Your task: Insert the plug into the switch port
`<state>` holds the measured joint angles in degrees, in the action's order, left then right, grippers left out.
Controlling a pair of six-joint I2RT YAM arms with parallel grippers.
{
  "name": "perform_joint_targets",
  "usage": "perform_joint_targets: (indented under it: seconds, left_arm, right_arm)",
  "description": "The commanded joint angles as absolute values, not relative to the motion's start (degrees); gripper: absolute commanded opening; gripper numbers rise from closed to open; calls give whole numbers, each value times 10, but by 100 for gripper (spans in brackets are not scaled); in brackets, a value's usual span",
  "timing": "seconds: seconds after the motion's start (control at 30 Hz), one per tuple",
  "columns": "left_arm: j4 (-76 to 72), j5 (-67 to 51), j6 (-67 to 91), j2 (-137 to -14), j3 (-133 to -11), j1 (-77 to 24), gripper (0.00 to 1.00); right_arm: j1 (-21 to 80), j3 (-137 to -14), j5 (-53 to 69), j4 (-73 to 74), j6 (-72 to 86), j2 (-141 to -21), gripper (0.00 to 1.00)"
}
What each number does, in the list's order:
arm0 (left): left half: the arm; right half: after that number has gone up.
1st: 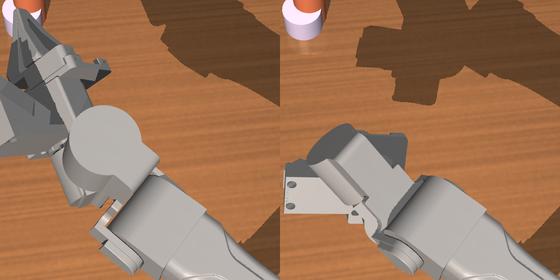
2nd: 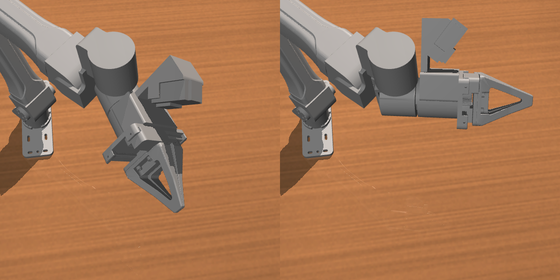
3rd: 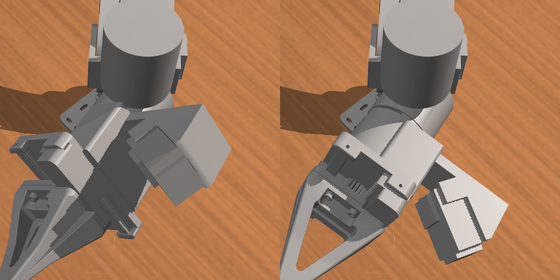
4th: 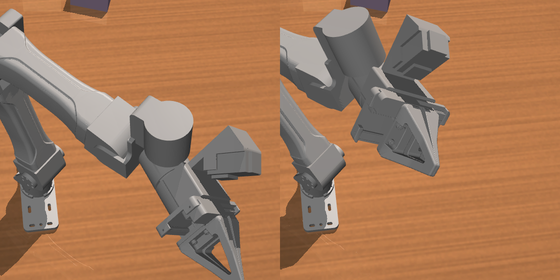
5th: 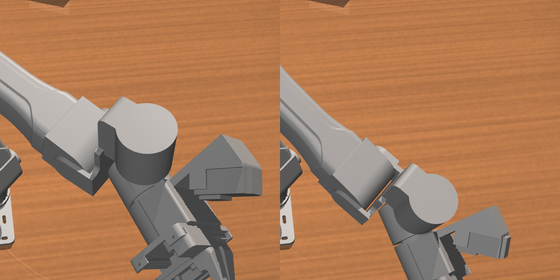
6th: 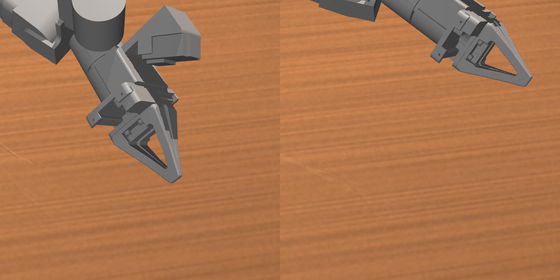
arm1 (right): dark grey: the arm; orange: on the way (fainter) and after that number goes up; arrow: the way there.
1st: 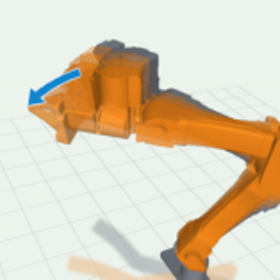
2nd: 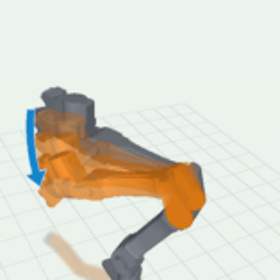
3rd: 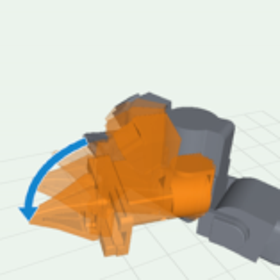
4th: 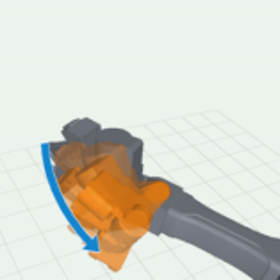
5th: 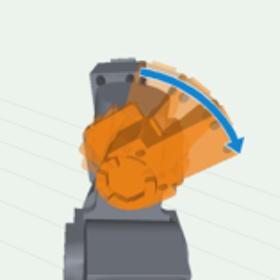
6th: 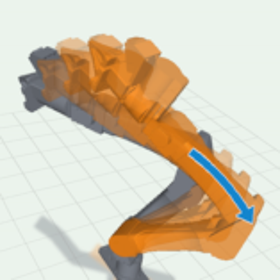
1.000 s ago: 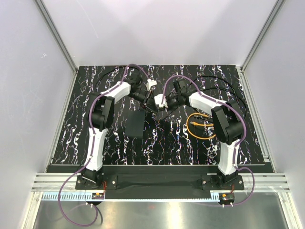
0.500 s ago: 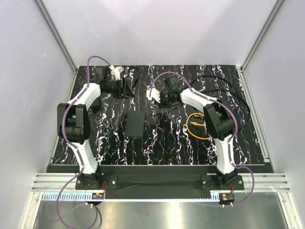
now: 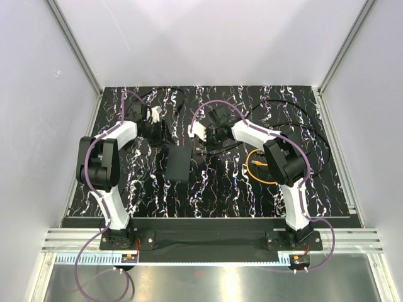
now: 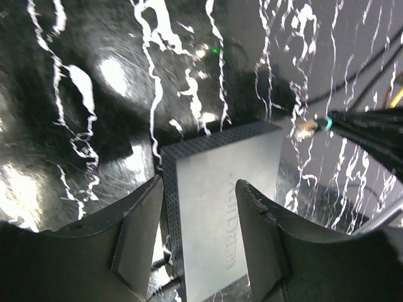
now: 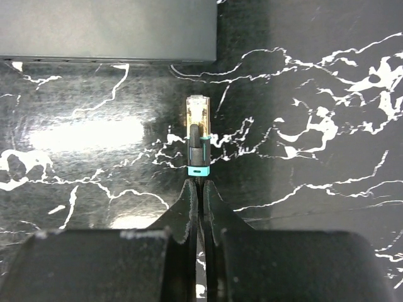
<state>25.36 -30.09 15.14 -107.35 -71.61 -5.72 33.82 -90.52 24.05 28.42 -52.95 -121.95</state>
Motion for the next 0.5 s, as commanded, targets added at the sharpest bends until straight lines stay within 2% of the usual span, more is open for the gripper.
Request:
perform_joint_targets:
  seconds: [0.0, 0.47]
  left_arm:
    - [213, -280, 177, -1085, -715, -56, 54]
    - [200, -265, 178, -1094, -708, -71, 54]
  right_arm:
    - [349, -915, 239, 303, -510, -1227, 0]
    - [361, -947, 250, 306, -487, -1255, 0]
